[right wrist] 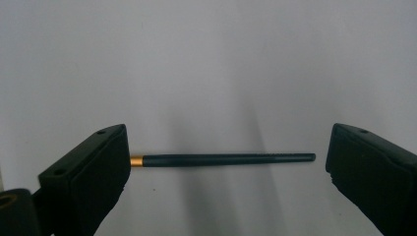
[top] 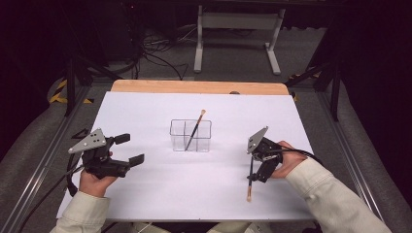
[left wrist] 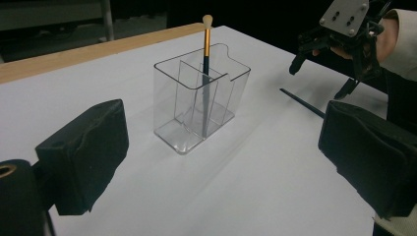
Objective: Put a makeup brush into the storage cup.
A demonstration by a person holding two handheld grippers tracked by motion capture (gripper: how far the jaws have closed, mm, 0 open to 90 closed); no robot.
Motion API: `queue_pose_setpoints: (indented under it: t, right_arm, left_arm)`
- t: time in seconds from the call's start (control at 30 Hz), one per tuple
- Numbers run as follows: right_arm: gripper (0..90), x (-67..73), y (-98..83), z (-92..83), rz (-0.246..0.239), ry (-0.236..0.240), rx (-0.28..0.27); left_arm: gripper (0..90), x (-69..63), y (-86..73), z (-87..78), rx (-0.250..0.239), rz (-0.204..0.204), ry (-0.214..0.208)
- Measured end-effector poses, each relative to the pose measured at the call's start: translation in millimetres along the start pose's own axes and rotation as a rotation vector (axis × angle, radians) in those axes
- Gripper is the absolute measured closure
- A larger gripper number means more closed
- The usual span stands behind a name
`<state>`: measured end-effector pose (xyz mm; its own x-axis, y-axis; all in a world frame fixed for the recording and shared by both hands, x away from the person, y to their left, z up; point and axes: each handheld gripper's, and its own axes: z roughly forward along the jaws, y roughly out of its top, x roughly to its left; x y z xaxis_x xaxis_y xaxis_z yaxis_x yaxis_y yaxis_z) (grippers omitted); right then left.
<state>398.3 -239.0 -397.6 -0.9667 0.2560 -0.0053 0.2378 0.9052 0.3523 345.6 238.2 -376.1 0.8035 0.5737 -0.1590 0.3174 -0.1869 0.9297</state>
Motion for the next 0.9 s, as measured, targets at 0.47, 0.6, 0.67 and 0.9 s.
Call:
queue_pose_setpoints:
  t: [0.47,0.6,0.67,0.9]
  right_arm:
    - [3.6,0.8,0.8,14.6,-0.028,0.041,0.042]
    - [3.8,1.3,0.3,19.7,-0.036,0.056,0.055]
    - [4.2,1.4,-0.1,21.5,-0.041,0.061,0.056]
    - [4.8,1.5,-0.8,29.1,-0.054,0.063,0.081]
  left_arm:
    - [5.6,-0.1,-0.3,-0.6,0.003,-0.006,0.002]
    - [5.6,0.0,-0.4,-0.9,0.002,-0.001,0.006]
    - [5.6,0.1,-0.4,-1.1,0.003,-0.002,0.007]
    - [5.6,0.2,-0.3,-1.1,0.004,-0.002,0.005]
